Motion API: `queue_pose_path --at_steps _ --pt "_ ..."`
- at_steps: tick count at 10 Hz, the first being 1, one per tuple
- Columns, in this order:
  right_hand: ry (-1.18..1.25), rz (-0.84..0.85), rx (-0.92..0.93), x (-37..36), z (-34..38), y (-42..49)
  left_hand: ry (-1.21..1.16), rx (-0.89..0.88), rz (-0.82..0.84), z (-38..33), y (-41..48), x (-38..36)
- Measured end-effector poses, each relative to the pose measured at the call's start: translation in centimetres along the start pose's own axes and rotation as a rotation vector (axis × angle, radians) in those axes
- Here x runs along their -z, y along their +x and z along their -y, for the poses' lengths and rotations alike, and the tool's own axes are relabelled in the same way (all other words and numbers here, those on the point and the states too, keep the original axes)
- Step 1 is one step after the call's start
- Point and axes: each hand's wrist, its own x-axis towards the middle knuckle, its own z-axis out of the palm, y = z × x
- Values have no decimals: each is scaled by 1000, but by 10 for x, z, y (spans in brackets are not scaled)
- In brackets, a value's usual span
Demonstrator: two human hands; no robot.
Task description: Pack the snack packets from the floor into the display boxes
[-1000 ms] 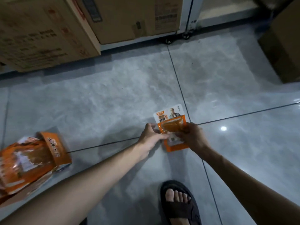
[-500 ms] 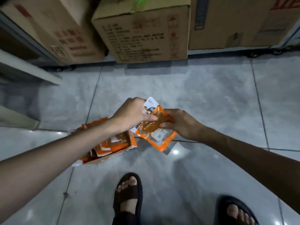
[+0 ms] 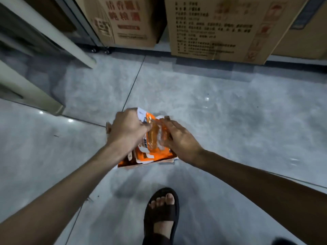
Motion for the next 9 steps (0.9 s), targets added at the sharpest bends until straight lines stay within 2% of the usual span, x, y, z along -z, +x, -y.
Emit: queue_pose_path --at_steps 1,2,3,5,6,7,8,9 --pt "-94 27 -54 -18 -23 -5 33 -42 54 14 -1 -48" --pt "-195 30 -17 -25 -33 -7 39 -46 73 18 1 -69" --pt "-258 26 -4 -27 -38 -10 144 -59 65 18 9 -80" --pt "-152 -28 -9 -25 -39 -9 196 -77 49 8 16 -78" --pt "-97 -91 -55 -21 -35 -10 200 -90 6 4 12 -73" --pt "-13 -131 -148 -1 -29 -14 304 -154 -48 -4 1 -55" --pt "21 -105 -217 26 -21 -18 346 -221 -83 -19 -5 -37" --pt "-58 70 -309 71 -5 -36 332 -350 34 -51 -17 -6"
